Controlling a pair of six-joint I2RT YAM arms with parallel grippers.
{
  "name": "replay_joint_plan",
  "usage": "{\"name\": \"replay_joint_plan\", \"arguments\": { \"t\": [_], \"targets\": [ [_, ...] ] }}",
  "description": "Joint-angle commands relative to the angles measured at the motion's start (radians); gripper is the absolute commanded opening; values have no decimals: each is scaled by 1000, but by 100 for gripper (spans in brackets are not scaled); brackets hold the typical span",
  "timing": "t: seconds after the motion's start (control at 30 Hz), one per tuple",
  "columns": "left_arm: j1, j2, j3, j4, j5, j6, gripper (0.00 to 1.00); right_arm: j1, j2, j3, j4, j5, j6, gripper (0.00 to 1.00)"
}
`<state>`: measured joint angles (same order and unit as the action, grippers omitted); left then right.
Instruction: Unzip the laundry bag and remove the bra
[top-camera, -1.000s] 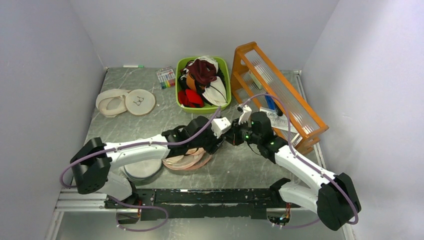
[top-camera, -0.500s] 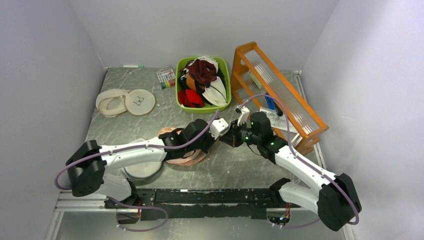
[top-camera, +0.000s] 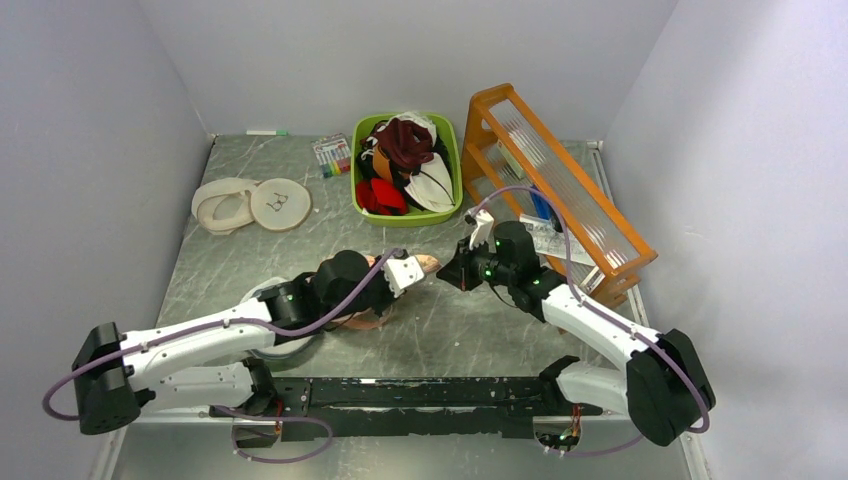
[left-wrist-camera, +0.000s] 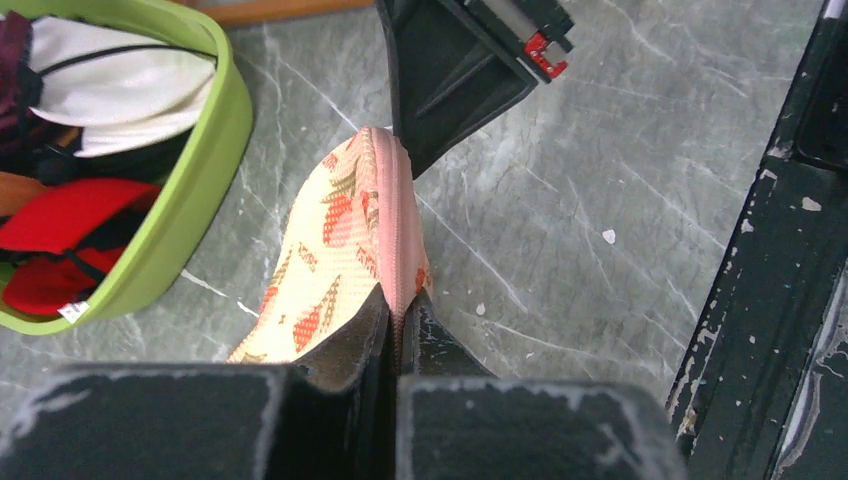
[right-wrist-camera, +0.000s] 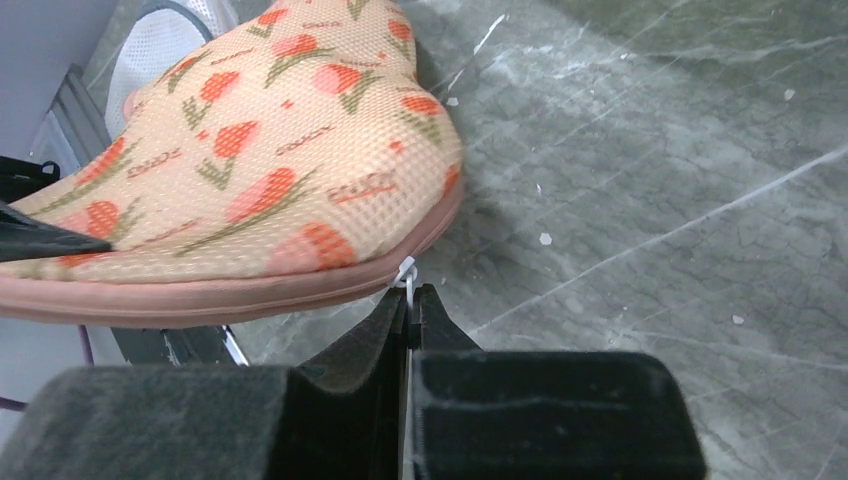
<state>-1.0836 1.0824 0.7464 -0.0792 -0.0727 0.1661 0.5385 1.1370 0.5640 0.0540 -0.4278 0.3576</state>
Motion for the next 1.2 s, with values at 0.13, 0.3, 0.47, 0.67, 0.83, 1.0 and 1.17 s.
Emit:
{"name": "replay_joint_plan", "arguments": {
  "t": [0.13,0.3,0.47,0.67,0.83,1.0,1.17],
  "targets": [
    [-7,-118,-34,135,80,83,7,0,51,-13,139,9,1,0],
    [-7,-171,-81,209,108,86,7,18,123,-31,258,11,26,0],
    [-8,-197,-98,241,159,90,7,73,177,-49,369,99,49,0],
    [-8,-224,-117,278,211,87,7,126,236,-55,475,179,82,0],
    [-8,-207,-116,263,88,46,7,130,202,-49,405,285,91,0],
    [-8,-40,-16,118,-69,-42,7,127,63,-31,155,481,110,16],
    [-13,143,66,36,-80,-174,7,114,-53,12,-134,602,171,39]
  ]
}}
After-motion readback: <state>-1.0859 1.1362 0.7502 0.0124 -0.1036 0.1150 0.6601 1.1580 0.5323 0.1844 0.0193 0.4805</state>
